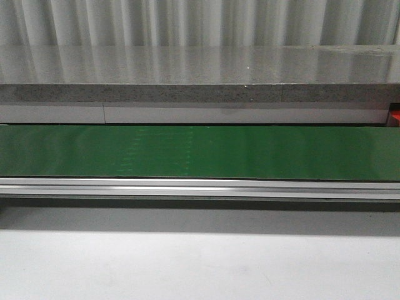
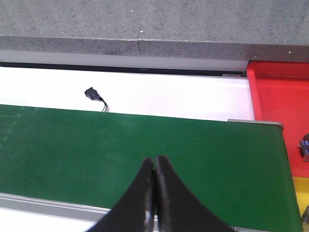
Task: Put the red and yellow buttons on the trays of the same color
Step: 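Grasp another red button with the left gripper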
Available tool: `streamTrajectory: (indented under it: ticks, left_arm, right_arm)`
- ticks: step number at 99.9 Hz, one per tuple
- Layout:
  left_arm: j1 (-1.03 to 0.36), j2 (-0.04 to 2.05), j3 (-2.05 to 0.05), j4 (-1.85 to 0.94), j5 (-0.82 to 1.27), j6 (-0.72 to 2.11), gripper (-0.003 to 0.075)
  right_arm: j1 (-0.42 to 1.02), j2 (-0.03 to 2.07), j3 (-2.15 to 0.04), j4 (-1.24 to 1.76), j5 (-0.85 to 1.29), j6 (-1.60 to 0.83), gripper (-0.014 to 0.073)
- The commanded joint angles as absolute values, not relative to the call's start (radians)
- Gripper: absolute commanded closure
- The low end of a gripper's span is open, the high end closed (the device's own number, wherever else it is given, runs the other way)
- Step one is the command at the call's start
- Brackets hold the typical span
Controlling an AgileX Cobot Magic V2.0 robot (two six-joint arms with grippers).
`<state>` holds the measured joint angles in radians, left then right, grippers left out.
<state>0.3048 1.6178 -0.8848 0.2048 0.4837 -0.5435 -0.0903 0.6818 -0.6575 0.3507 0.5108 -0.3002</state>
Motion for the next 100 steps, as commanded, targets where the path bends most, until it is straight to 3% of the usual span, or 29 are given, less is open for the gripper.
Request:
streamTrajectory:
  ticks: [1, 34, 68, 100]
  left_arm:
    - [0.299, 1.507, -0.914, 0.204, 0.468, -0.529, 0.0741]
    - [0.17, 1.196, -0.98, 0.202, 0.5, -0.395, 0.0741]
    - [0.023, 1.308, -1.03, 0.177, 0.566, -0.338, 0.0741]
    - [0.014, 1.449, -1.03, 0.153, 0.547, -0.338, 0.0741]
  right_arm:
    - [-0.092, 0.678, -0.685, 0.362, 0.449, -0.309, 0.0662]
    - [-0.092, 0.678, -0.685, 0.362, 0.45, -0.309, 0.0662]
    - [-0.092, 0.678, -0.685, 0.362, 0.453, -0.309, 0.0662]
    - [-0.092, 0.678, -0.685, 0.362, 0.453, -0.309, 0.0662]
